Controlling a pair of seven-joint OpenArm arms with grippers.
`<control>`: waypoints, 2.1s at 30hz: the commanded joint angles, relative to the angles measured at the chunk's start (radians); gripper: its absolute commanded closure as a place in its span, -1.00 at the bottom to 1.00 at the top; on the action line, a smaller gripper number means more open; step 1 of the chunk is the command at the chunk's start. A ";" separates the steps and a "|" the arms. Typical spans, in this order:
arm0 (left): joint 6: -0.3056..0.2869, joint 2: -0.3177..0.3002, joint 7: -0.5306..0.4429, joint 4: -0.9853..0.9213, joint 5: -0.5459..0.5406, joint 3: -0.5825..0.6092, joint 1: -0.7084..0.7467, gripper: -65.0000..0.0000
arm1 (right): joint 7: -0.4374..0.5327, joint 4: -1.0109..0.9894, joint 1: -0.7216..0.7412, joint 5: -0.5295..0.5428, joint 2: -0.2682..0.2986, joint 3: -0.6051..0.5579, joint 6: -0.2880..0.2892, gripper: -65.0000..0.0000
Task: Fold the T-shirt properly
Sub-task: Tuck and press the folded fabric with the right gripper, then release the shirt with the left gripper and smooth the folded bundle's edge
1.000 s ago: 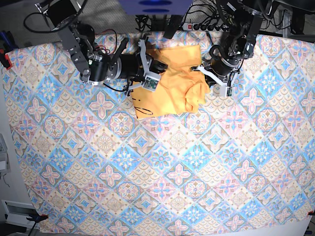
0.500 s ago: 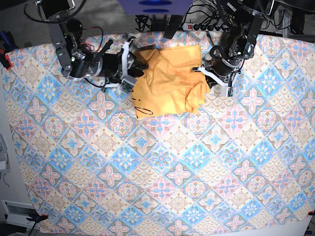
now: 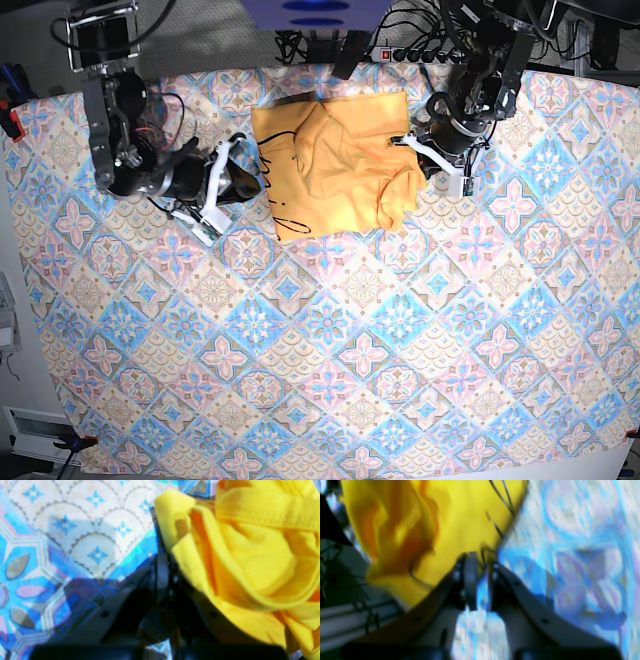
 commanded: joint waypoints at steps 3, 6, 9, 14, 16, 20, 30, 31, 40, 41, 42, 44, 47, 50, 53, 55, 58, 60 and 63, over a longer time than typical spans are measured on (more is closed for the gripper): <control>-0.003 -0.002 -0.005 0.016 0.000 -0.002 0.000 1.00 | 0.014 -0.033 0.043 0.020 -0.027 -0.047 0.009 0.97; -0.003 -0.002 -0.005 0.016 0.000 -0.002 0.000 1.00 | 0.009 -0.031 0.041 0.020 -0.035 -0.106 0.009 0.97; -0.001 -0.002 -0.005 0.013 0.000 -0.002 -0.002 1.00 | 0.009 -0.039 0.047 0.020 -0.033 -0.213 0.009 0.97; -0.001 -0.006 -0.005 0.009 0.000 -0.007 -0.008 1.00 | 0.009 -0.143 0.101 0.015 -0.032 -0.281 0.009 0.97; -0.001 -0.006 -0.005 0.011 0.000 -0.041 -0.003 1.00 | -0.009 -0.188 0.113 0.021 -0.035 -0.279 0.009 0.97; -0.001 -0.006 -0.003 0.013 -0.005 -0.110 0.013 1.00 | -0.090 -0.231 0.118 0.021 -0.078 -0.273 0.009 0.97; -0.009 0.000 -0.009 0.155 -0.008 -0.187 0.070 1.00 | -0.109 -0.185 0.113 0.021 -0.084 -0.261 0.009 0.97; -0.009 0.000 -0.011 0.174 -0.008 -0.187 0.072 1.00 | -0.113 -0.162 0.113 0.021 -0.084 -0.242 0.009 0.97; -0.009 0.030 -0.005 0.201 -0.006 -0.185 0.070 1.00 | -0.115 -0.008 0.084 0.084 -0.081 -0.178 0.009 0.97; -0.009 0.030 -0.006 0.210 -0.006 -0.185 0.072 1.00 | -0.115 -0.008 0.084 0.110 -0.081 -0.181 0.009 0.97; -0.009 0.030 -0.006 0.224 -0.006 -0.185 0.072 1.00 | -0.115 -0.008 0.083 0.136 -0.081 -0.184 0.009 0.97; -0.009 0.030 -0.005 0.243 -0.006 -0.185 0.072 1.00 | -0.115 -0.008 0.083 0.179 -0.081 -0.185 0.009 0.97; -0.009 0.030 -0.005 0.246 -0.006 -0.185 0.064 1.00 | -0.115 -0.002 0.083 0.245 -0.079 -0.185 0.009 0.97; -0.009 0.030 -0.003 0.244 -0.006 -0.185 0.049 1.00 | -0.117 -0.001 0.083 0.327 -0.063 -0.181 0.009 0.97; -0.009 0.030 -0.003 0.244 -0.006 -0.185 0.043 1.00 | -0.118 0.012 0.083 0.407 -0.009 -0.204 0.009 0.96; -0.009 0.030 -0.003 0.244 -0.006 -0.185 0.039 1.00 | -0.136 0.053 0.084 0.411 0.013 -0.233 0.009 0.96; -0.009 0.032 -0.003 0.246 -0.006 -0.185 0.021 1.00 | -0.155 0.111 0.084 0.413 0.014 -0.233 0.009 0.96; -0.009 0.047 -0.003 0.247 -0.006 -0.185 0.015 1.00 | -0.149 0.110 0.083 0.407 0.017 -0.228 0.009 0.96; -0.009 0.056 -0.003 0.264 -0.006 -0.185 -0.002 1.00 | -0.138 0.081 0.058 0.295 0.030 -0.142 0.009 0.96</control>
